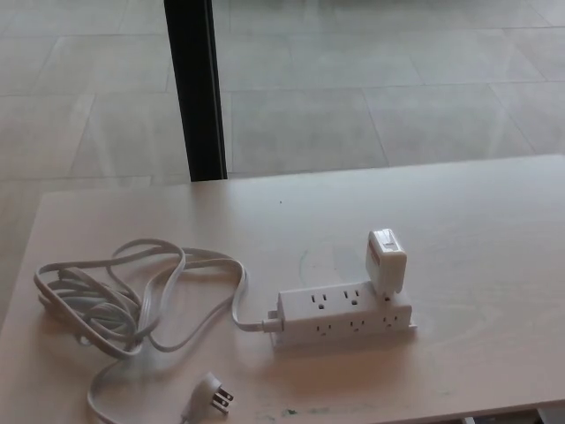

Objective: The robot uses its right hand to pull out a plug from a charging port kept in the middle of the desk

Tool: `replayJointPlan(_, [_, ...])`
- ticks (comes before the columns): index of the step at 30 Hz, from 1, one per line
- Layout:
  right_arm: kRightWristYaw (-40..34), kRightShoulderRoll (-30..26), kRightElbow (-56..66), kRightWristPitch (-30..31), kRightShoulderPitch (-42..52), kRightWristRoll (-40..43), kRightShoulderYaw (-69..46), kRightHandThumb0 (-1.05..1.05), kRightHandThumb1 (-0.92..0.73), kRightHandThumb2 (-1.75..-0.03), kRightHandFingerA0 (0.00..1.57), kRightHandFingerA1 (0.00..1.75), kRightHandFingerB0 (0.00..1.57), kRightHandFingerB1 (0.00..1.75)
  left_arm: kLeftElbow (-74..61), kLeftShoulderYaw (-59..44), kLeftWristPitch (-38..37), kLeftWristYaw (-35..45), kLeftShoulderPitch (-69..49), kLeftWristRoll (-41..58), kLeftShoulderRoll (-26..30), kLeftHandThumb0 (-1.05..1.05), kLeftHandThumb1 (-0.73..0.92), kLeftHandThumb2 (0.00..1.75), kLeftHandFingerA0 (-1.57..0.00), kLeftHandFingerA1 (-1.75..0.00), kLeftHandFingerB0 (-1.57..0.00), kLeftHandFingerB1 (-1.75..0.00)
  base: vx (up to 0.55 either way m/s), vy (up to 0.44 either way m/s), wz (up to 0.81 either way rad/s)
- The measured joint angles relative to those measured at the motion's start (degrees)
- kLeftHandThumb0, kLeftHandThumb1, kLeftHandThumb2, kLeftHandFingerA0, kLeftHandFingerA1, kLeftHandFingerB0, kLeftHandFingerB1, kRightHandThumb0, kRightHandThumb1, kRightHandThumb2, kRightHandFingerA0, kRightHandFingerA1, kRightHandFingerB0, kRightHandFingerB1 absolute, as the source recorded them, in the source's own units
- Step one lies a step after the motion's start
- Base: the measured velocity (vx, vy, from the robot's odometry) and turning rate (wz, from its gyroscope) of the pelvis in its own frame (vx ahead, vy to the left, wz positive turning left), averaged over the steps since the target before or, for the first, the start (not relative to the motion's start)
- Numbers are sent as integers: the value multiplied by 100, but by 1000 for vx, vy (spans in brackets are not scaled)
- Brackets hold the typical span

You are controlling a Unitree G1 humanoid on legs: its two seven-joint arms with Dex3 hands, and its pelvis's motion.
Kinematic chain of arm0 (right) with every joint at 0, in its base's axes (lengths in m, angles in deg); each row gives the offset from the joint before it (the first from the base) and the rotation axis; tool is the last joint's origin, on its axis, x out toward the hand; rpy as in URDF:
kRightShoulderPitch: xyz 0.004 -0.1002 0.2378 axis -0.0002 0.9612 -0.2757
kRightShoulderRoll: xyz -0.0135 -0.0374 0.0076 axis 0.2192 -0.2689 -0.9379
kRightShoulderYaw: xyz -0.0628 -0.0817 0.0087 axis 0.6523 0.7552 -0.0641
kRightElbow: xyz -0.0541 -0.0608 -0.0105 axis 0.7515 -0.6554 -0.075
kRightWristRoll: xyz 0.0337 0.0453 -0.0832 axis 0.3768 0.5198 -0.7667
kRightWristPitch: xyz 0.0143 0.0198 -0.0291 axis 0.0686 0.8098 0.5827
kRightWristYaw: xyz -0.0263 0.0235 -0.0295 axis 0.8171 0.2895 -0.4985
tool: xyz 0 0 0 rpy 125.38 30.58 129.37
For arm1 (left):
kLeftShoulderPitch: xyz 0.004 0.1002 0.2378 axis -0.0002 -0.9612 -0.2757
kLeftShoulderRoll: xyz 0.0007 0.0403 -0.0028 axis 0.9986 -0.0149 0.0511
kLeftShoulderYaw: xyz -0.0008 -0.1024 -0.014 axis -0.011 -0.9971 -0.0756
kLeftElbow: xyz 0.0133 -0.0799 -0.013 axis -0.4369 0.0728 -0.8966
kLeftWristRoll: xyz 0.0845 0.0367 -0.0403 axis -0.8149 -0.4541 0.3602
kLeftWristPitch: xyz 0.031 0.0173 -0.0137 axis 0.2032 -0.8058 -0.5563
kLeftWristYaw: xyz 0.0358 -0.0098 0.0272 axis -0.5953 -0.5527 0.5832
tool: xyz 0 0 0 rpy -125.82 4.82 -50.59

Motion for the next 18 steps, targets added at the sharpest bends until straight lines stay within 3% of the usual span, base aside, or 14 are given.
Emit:
replayJointPlan(1, [22, -17, 0, -35, -10, 66, -85, -86, -28, -80, 97, 69, 59, 61, 57, -56, -28, -4, 12, 25, 18, -49, 52, 56, -83, -83, -79, -48, 0, 0, 0])
replayJointPlan(4, [160, -56, 111, -63, -86, 307, -307, -86, -31, -81, 104, 70, 59, 61, 186, -204, -132, -6, 21, 115, 64, -50, 52, 56, -81, -82, -77, -47, 0, 0, 0])
replayJointPlan(5, [205, -65, 195, -61, -101, 373, -362, -88, -48, -56, 100, 62, 60, 55, 219, -228, -147, -6, 25, 132, 77, -52, 52, 56, -87, -96, -77, -48, 0, 0, 0])
replayJointPlan(6, [249, -88, 271, -45, -148, 439, -422, -84, -48, -56, 97, 60, 58, 53, 241, -242, -170, -6, 26, 147, 88, -52, 53, 57, -90, -100, -79, -47, 0, 0, 0])
replayJointPlan(7, [295, -122, 416, 0, -214, 519, -491, -84, -34, -82, 101, 68, 55, 59, 259, -247, -195, -6, 32, 158, 96, -52, 52, 57, -86, -99, -77, -47, 0, 0, 0])
replayJointPlan(8, [338, -166, 579, 44, -288, 596, -545, -88, -47, -56, 103, 64, 57, 55, 275, -248, -220, -6, 45, 165, 101, -51, 52, 56, -85, -103, -79, -47, 0, 0, 0])
replayJointPlan(9, [384, -216, 746, 90, -361, 672, -596, -90, -36, -83, 102, 74, 52, 58, 294, -248, -235, -6, 54, 172, 103, -51, 52, 57, -88, -94, -79, -47, 0, 0, 0])
replayJointPlan(11, [473, -345, 1127, 206, -532, 798, -639, -96, -33, -82, 109, 76, 50, 55, 318, -249, -259, -6, 61, 183, 104, -52, 52, 57, -87, -93, -79, -46, 0, 0, 0])
replayJointPlan(13, [533, -484, 1516, 337, -712, 891, -650, -97, -34, -77, 120, 93, 50, 57, 331, -248, -261, -7, 71, 186, 105, -52, 54, 56, -85, -81, -77, -46, 0, 0, 0])
replayJointPlan(14, [550, -540, 1717, 406, -824, 926, -644, -97, -34, -77, 120, 93, 50, 57, 331, -247, -261, -7, 67, 186, 105, -52, 54, 56, -85, -81, -77, -46, 0, 0, 0])
replayJointPlan(15, [566, -614, 1920, 495, -981, 957, -622, -96, -31, -74, 114, 111, 53, 55, 331, -246, -261, -7, 66, 186, 105, -52, 53, 56, -85, -79, -75, -46, 0, 0, 0])
replayJointPlan(16, [580, -674, 2079, 569, -1100, 988, -604, -93, -32, -73, 111, 113, 53, 51, 330, -246, -261, -7, 69, 187, 105, -52, 53, 57, -85, -91, -76, -46, 0, 0, 0])
replayJointPlan(17, [594, -721, 2225, 636, -1223, 1021, -584, -89, -43, -55, 109, 112, 53, 45, 330, -246, -261, -7, 69, 188, 105, -53, 53, 57, -86, -90, -76, -46, 0, 0, 0])
replayJointPlan(18, [611, -761, 2399, 721, -1367, 1053, -543, -89, -43, -55, 109, 112, 53, 45, 331, -247, -261, -7, 70, 189, 105, -53, 53, 57, -86, -90, -76, -46, 0, 0, 0])
